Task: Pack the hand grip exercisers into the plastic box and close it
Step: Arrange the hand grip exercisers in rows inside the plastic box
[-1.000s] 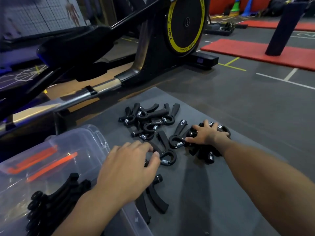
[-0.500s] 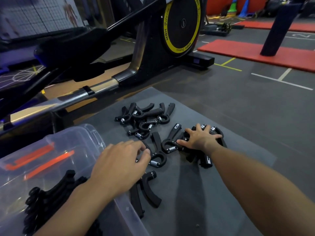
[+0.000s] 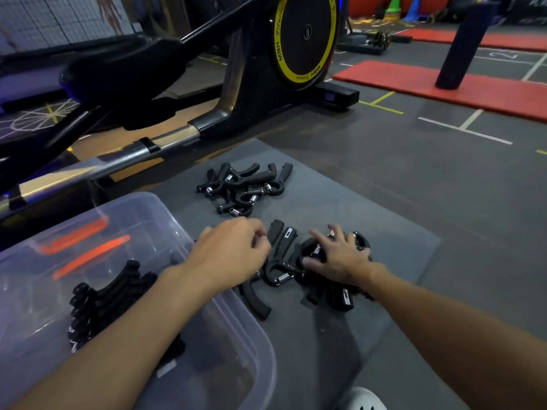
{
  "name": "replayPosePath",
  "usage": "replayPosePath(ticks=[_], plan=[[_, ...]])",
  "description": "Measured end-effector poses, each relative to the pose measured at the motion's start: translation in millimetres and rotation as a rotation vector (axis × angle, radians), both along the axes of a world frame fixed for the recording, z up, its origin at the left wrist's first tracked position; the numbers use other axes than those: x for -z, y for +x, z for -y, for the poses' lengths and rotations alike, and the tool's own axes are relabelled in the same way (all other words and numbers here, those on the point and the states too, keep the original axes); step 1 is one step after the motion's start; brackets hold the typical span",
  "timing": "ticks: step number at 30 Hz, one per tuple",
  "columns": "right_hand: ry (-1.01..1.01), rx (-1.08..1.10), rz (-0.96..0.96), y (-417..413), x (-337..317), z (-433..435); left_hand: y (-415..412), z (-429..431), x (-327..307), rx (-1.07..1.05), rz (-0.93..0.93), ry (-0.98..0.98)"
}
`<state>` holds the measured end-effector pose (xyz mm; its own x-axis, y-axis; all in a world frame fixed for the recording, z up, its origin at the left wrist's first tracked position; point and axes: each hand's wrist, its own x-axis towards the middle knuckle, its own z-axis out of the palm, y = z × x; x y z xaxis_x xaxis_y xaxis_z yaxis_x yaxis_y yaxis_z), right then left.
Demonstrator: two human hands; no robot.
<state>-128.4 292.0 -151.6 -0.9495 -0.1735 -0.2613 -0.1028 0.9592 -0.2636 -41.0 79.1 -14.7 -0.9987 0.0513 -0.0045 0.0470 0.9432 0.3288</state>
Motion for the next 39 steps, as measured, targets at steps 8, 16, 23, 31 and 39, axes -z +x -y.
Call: replayPosePath(ticks=[8, 16, 23, 31, 39], plan=[[-0.414, 0.396, 0.143, 14.5, 17.2, -57.0, 20.2, -19.3, 9.1, 0.046, -0.019, -0.084], [-0.609, 0.612, 0.035, 9.1, 22.9, -43.9, 20.0, -19.7, 10.7, 0.012, -0.025, -0.072], [-0.887, 0.573, -0.052, 18.3, -16.3, -33.9, 19.5, -15.9, 9.8, -0.001, -0.046, 0.066], [-0.938, 0.029, 0.003, 47.2, -130.6, 16.4, 21.4, 5.8, -42.1, 0.147, -0.293, 0.099], [-0.911, -0.235, 0.171, 94.0, -189.9, 79.1, 90.1, 69.0, -89.9, 0.322, -0.403, -0.057]])
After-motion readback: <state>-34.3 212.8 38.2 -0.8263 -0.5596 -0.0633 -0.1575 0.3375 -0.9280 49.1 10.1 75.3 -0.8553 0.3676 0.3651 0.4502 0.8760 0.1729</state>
